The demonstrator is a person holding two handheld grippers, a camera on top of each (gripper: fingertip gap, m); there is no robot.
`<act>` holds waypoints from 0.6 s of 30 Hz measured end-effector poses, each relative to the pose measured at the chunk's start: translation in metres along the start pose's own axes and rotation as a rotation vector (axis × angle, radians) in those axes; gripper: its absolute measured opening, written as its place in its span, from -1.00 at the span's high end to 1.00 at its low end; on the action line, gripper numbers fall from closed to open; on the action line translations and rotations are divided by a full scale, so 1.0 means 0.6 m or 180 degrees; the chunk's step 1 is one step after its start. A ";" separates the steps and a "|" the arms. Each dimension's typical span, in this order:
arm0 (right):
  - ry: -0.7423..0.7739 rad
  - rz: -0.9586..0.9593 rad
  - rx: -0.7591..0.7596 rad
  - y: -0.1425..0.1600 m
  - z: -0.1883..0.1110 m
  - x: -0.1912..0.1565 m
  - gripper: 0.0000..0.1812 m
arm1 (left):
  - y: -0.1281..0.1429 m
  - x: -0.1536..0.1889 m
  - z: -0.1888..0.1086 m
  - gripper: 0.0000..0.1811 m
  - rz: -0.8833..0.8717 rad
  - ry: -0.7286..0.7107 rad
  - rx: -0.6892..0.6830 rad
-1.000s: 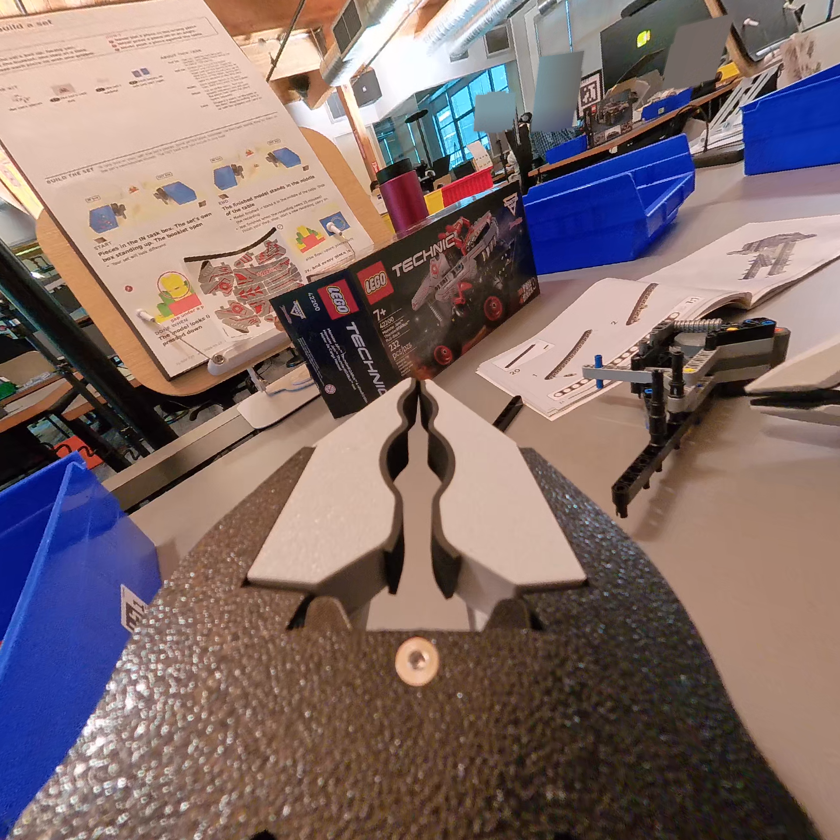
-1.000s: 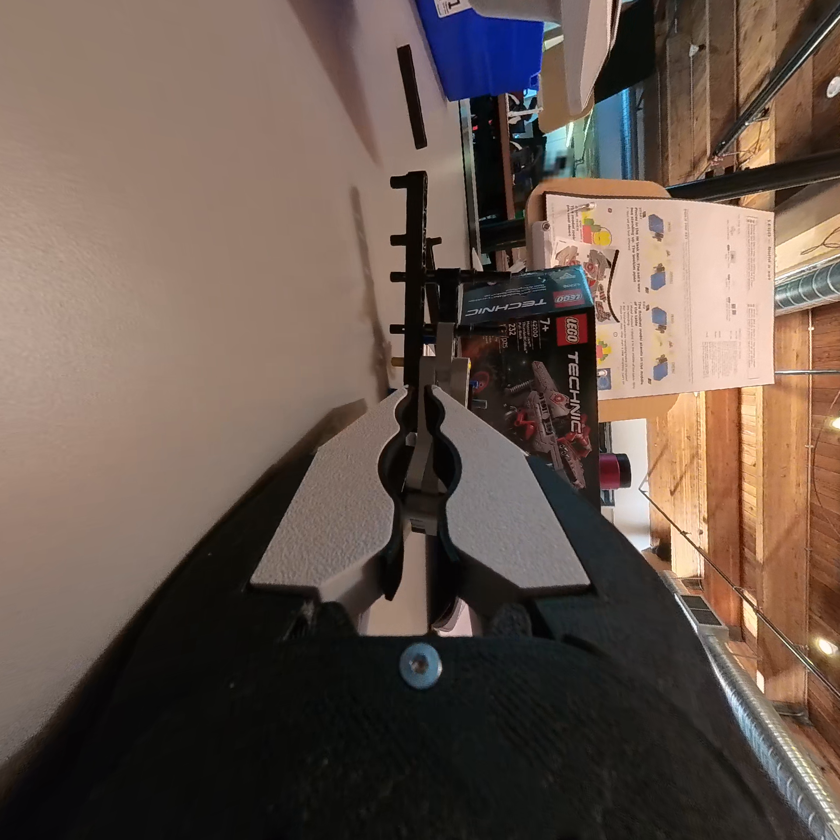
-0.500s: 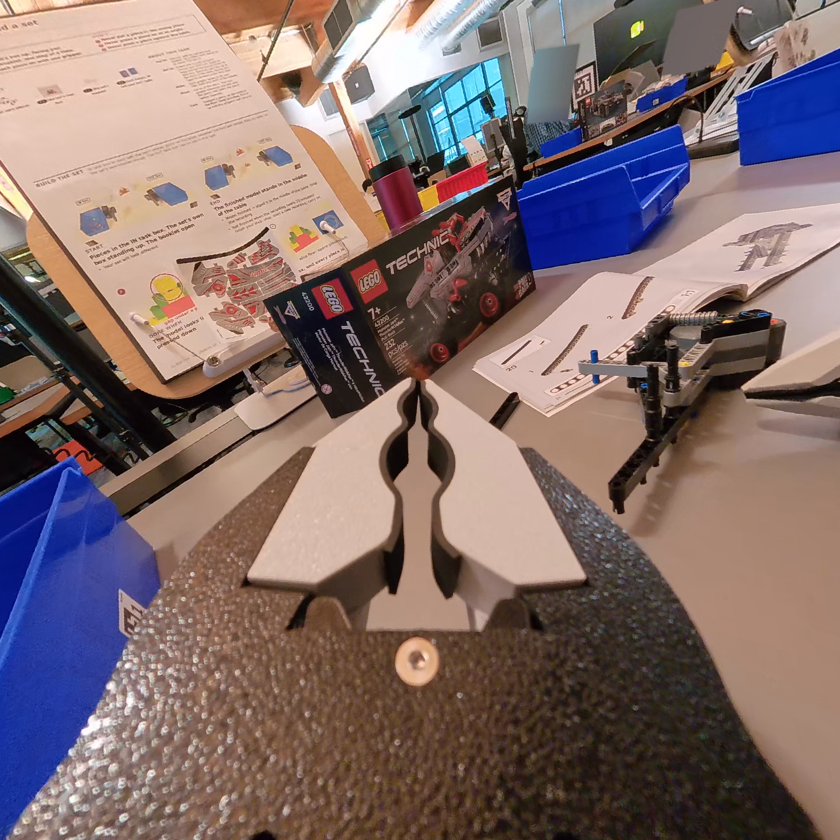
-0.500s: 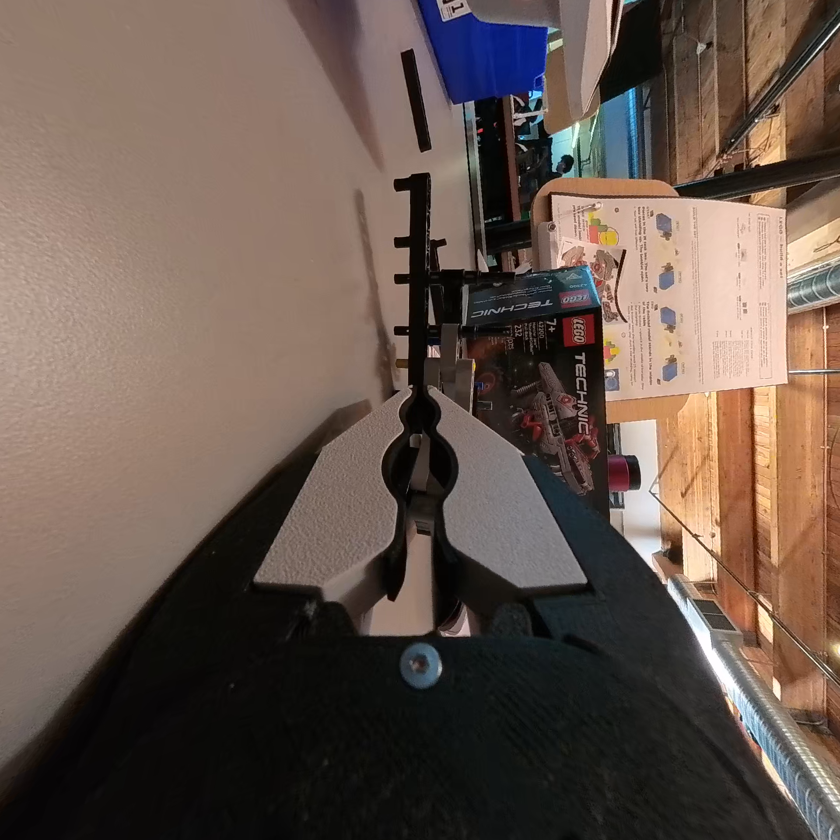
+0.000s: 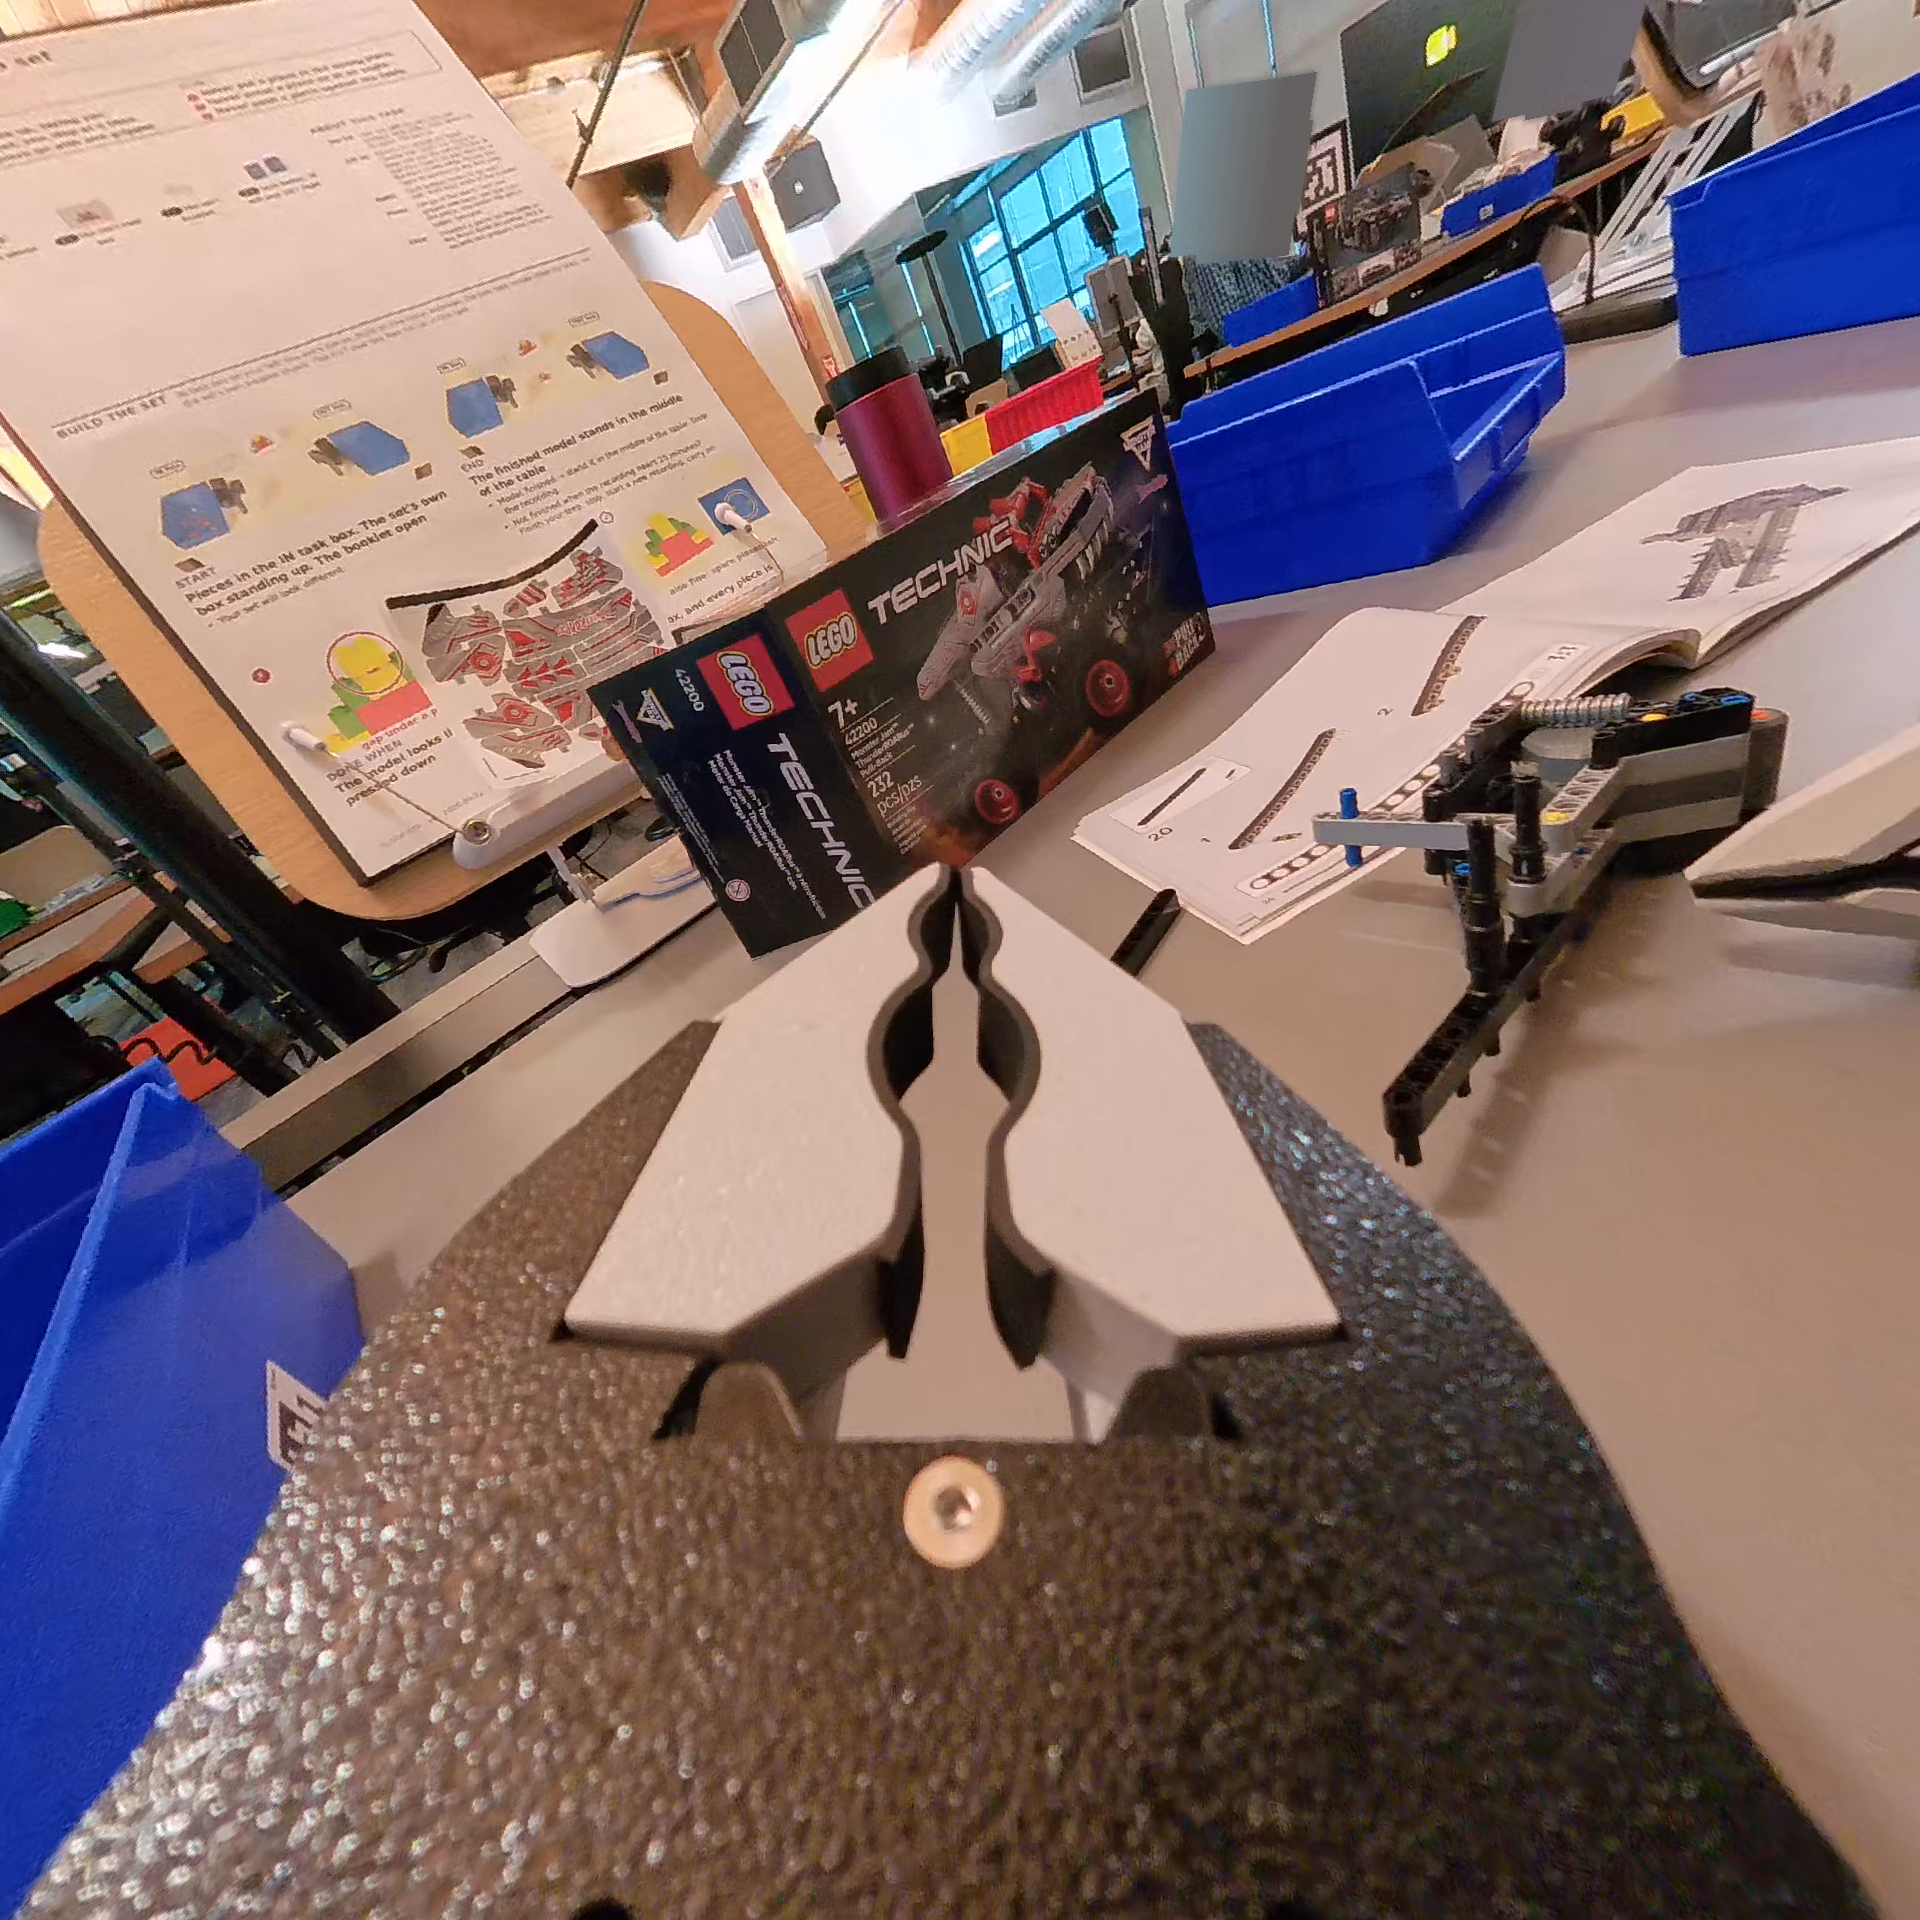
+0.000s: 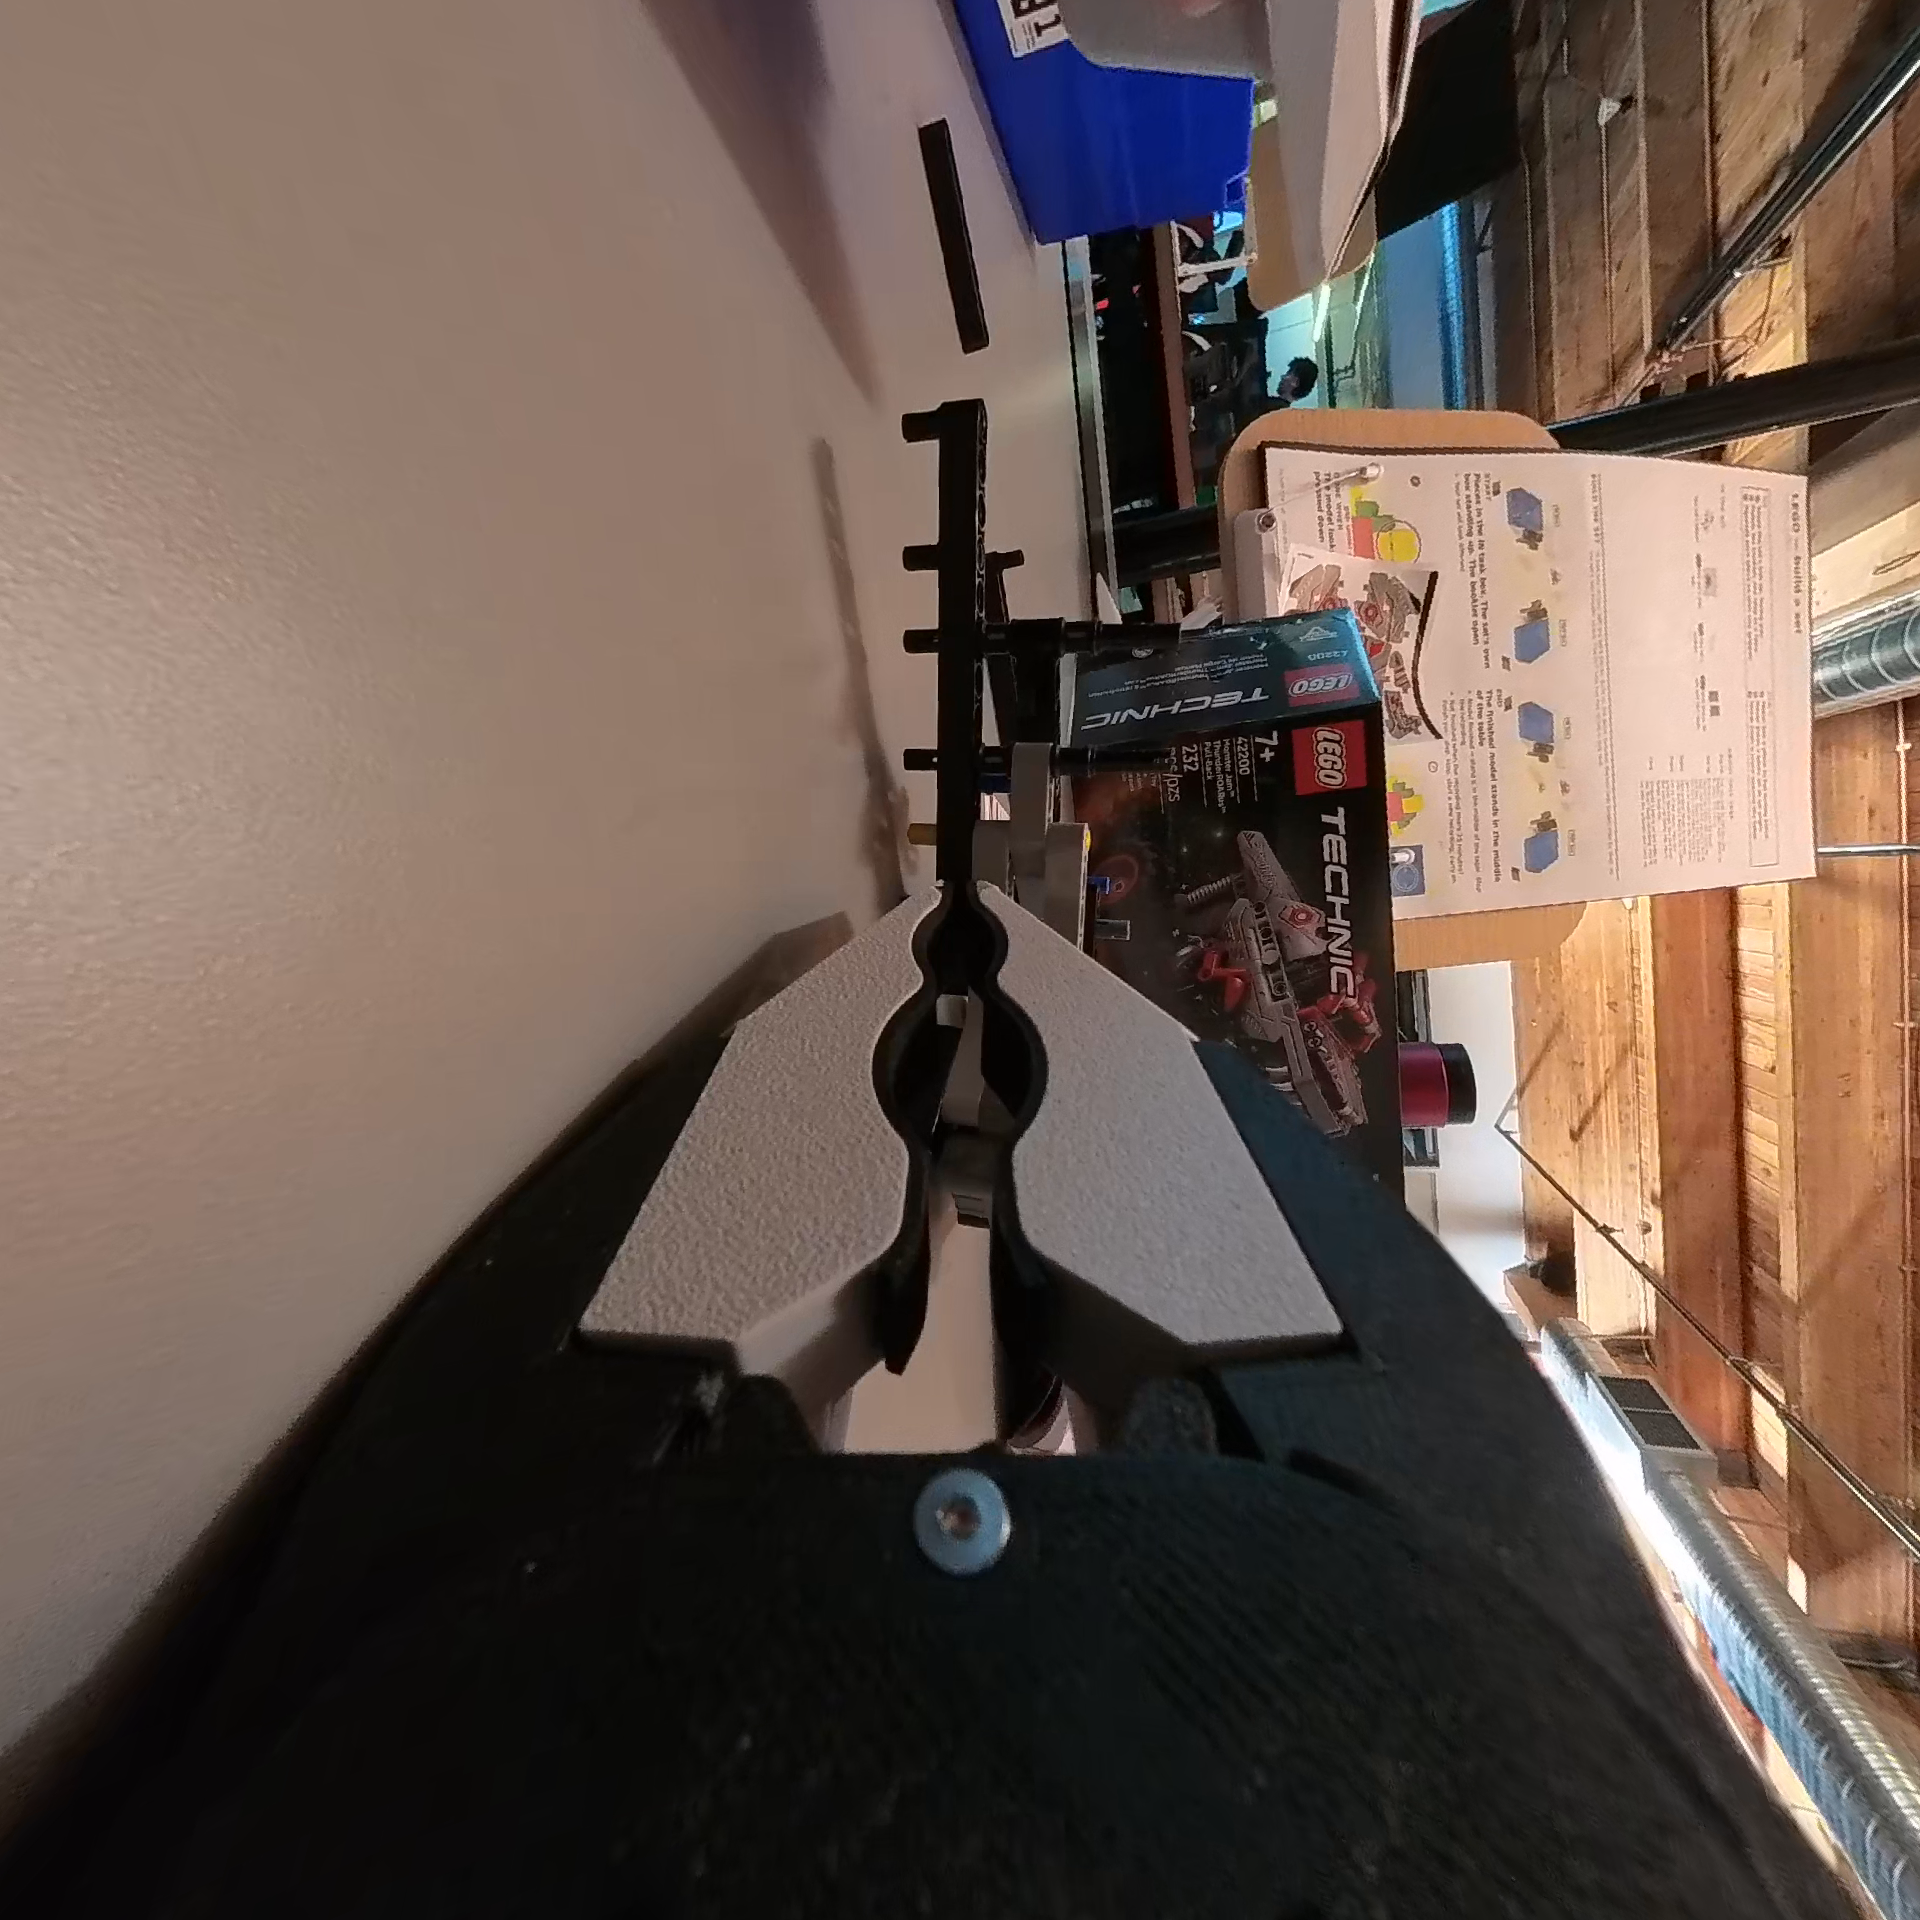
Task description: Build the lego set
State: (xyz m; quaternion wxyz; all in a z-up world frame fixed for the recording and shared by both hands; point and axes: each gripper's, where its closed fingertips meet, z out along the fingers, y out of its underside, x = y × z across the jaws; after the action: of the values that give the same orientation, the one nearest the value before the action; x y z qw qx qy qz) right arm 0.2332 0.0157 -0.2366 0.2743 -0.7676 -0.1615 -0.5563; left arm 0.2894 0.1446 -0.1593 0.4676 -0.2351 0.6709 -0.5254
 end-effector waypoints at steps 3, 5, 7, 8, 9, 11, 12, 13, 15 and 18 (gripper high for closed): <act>-0.0007 0.0011 0.0004 0.000 0.000 0.000 1.00 | 0.001 0.006 0.002 1.00 0.0020 0.0078 -0.0013; -0.0006 0.0010 0.0007 0.000 0.000 0.000 1.00 | 0.000 0.010 0.003 1.00 -0.0052 0.0163 -0.0013; -0.0007 0.0014 0.0005 0.001 0.001 0.000 1.00 | 0.002 0.022 0.006 1.00 -0.0217 0.0394 -0.0085; -0.0008 0.0017 0.0005 0.001 0.002 0.000 1.00 | 0.005 0.022 0.009 1.00 -0.0287 0.0447 -0.0147; -0.0010 0.0023 0.0005 0.001 0.002 0.000 1.00 | 0.010 0.020 0.012 1.00 -0.0348 0.0488 -0.0246; -0.0013 0.0030 0.0006 0.001 0.003 0.000 1.00 | 0.022 0.028 0.018 0.92 -0.0474 0.0694 -0.0477; -0.0014 0.0032 0.0007 0.002 0.004 0.000 1.00 | 0.027 0.033 0.021 0.87 -0.0538 0.0808 -0.0591; -0.0013 0.0031 0.0008 0.002 0.003 0.000 1.00 | 0.033 0.036 0.023 0.82 -0.0591 0.0880 -0.0720; -0.0010 0.0029 0.0008 0.002 0.003 0.001 1.00 | 0.042 0.039 0.027 0.72 -0.0621 0.0972 -0.0941; -0.0022 0.0043 0.0016 0.002 0.004 0.000 1.00 | 0.052 0.039 0.031 0.67 -0.0450 0.1073 -0.1207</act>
State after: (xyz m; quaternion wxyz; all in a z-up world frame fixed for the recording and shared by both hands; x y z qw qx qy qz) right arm 0.2357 0.0158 -0.2372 0.2793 -0.7699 -0.1587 -0.5514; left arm 0.3007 0.1272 -0.1975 0.2589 -0.2739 0.8077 -0.4534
